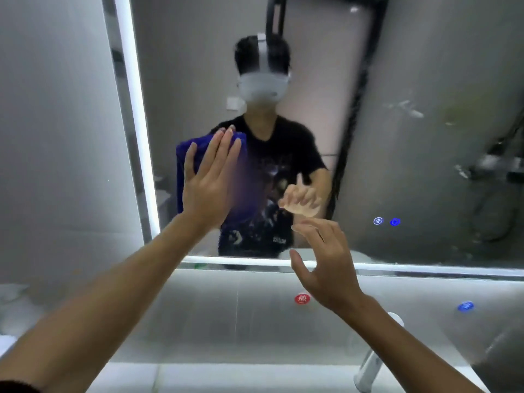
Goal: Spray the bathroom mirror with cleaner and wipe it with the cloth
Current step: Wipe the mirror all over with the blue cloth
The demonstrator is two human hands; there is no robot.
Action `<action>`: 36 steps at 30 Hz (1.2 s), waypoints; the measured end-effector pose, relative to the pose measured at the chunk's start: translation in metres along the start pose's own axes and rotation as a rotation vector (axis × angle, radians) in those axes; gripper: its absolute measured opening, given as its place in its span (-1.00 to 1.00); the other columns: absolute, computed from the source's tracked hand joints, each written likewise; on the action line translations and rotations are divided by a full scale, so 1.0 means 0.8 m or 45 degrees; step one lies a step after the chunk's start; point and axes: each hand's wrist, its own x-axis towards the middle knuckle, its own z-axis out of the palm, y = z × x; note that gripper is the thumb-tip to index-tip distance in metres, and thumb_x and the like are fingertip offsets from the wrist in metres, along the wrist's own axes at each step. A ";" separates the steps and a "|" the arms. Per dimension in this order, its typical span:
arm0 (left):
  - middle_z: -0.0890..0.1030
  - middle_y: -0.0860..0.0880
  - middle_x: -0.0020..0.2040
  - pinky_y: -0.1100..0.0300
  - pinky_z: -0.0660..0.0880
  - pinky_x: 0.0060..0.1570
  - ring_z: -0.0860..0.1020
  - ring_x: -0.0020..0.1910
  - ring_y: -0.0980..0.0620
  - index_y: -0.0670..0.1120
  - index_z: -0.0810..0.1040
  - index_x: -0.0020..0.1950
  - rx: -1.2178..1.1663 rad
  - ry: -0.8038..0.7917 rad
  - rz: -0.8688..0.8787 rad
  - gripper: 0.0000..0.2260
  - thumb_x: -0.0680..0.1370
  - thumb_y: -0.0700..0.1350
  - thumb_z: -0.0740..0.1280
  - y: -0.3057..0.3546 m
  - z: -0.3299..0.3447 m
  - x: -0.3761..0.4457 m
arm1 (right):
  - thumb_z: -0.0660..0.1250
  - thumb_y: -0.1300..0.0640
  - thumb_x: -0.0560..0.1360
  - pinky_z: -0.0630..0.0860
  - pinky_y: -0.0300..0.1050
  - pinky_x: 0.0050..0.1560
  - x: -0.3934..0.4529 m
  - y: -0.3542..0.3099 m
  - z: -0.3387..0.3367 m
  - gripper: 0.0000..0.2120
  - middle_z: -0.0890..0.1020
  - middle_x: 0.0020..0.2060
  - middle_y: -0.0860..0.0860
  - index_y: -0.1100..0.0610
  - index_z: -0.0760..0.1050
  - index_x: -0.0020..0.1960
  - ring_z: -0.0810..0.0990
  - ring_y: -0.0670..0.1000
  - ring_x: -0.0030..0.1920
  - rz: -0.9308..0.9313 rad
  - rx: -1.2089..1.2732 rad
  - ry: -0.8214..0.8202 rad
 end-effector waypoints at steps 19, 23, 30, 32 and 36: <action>0.00 -0.05 0.63 -0.13 -0.13 0.56 -0.05 0.61 0.00 -0.05 -0.06 0.63 0.070 -0.186 0.432 -0.38 0.61 0.05 0.05 0.111 -0.019 0.214 | 0.36 0.16 0.45 0.43 -0.07 0.23 -0.005 0.116 -0.108 -0.71 0.59 0.10 0.09 0.22 0.58 0.15 0.50 0.12 0.15 0.169 -0.070 0.302; -0.04 -0.05 0.63 -0.11 -0.17 0.55 -0.08 0.61 -0.03 -0.05 -0.10 0.63 0.102 -0.304 0.644 -0.35 0.60 0.09 0.07 0.148 0.011 0.129 | 0.34 0.14 0.46 0.46 -0.06 0.22 -0.037 0.124 -0.089 -0.69 0.62 0.10 0.11 0.26 0.58 0.16 0.51 0.13 0.15 0.231 0.001 0.322; -0.01 -0.07 0.61 -0.09 -0.24 0.54 -0.03 0.59 -0.08 -0.10 -0.08 0.62 0.079 -0.435 0.920 -0.36 0.64 0.07 0.10 0.202 0.073 -0.049 | 0.38 0.13 0.45 0.47 0.02 0.22 -0.086 0.121 -0.060 -0.68 0.62 0.14 0.10 0.20 0.59 0.18 0.54 0.13 0.17 0.205 -0.038 0.140; 0.00 -0.07 0.61 -0.08 -0.23 0.55 0.00 0.59 -0.08 -0.11 -0.09 0.62 0.062 -0.475 0.937 -0.26 0.60 0.06 0.26 0.207 0.083 -0.090 | 0.39 0.09 0.45 0.48 0.04 0.25 -0.104 0.122 -0.050 -0.64 0.62 0.17 0.10 0.18 0.59 0.21 0.55 0.13 0.18 0.201 -0.051 0.060; 0.02 -0.05 0.61 -0.08 -0.22 0.53 0.06 0.56 -0.12 -0.12 -0.15 0.61 0.009 -0.459 0.951 -0.14 0.53 0.05 0.36 0.206 0.088 -0.109 | 0.32 -0.03 0.48 0.50 0.04 0.26 -0.129 0.128 -0.046 -0.61 0.63 0.17 0.10 0.16 0.59 0.21 0.56 0.11 0.18 0.195 -0.092 -0.036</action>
